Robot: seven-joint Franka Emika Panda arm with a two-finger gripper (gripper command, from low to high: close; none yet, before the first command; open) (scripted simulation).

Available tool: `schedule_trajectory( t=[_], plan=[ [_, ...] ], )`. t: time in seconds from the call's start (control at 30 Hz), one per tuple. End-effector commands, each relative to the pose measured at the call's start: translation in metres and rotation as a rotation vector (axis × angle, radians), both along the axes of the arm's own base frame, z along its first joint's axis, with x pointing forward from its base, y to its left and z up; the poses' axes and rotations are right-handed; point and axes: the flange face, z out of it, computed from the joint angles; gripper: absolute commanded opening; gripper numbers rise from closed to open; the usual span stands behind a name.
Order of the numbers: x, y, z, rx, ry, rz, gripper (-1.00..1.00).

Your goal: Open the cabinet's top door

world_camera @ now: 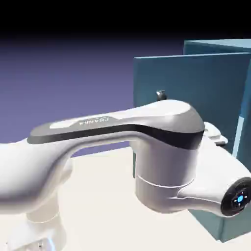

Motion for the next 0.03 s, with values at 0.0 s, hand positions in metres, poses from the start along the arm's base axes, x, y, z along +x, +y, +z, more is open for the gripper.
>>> schedule_trajectory(
  t=[0.0],
  plan=[
    [-0.0001,0.0001,0.0001,0.000,0.000,0.001,1.00]
  ],
)
